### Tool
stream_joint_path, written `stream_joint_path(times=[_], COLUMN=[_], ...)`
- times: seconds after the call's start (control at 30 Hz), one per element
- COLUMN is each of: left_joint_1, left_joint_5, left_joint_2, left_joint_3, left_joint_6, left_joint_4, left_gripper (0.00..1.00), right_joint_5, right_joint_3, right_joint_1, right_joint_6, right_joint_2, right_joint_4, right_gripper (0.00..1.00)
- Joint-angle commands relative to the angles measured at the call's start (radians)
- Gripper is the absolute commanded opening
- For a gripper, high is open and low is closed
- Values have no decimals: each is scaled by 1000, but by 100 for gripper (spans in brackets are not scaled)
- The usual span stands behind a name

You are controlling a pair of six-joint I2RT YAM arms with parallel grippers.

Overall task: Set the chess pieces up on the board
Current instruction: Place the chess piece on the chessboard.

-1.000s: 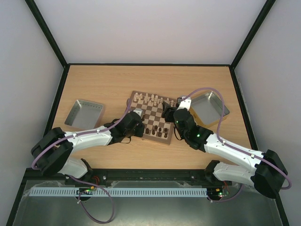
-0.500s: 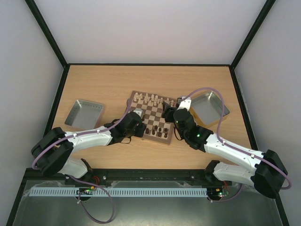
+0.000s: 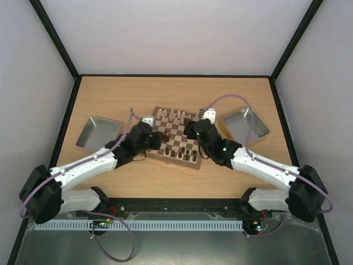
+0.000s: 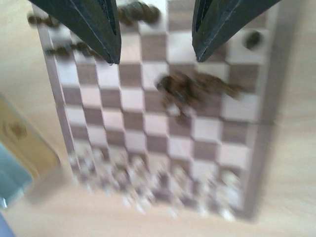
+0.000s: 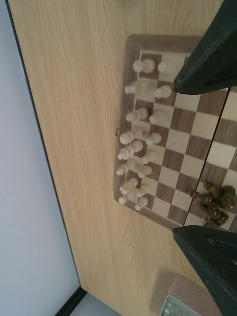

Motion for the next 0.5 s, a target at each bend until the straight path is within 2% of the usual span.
stream_joint_path(times=[0.0, 0.17, 0.33, 0.47], left_joint_1=[156, 301, 382, 421], left_joint_5=[-29, 10, -2, -58], left_joint_2=[-92, -150, -215, -249], left_joint_3=[71, 238, 263, 256], left_joint_6=[12, 32, 93, 131], left_joint_4=[-96, -265, -291, -309], left_gripper=[42, 45, 49, 50], right_joint_5=[-83, -223, -316, -393], right_joint_3=[127, 274, 397, 481], right_joint_1=[-5, -4, -5, -4], right_joint_6=[28, 7, -28, -49], right_joint_2=[113, 277, 436, 546], right_joint_4=[-132, -250, -339, -405], right_gripper=[70, 65, 53, 48])
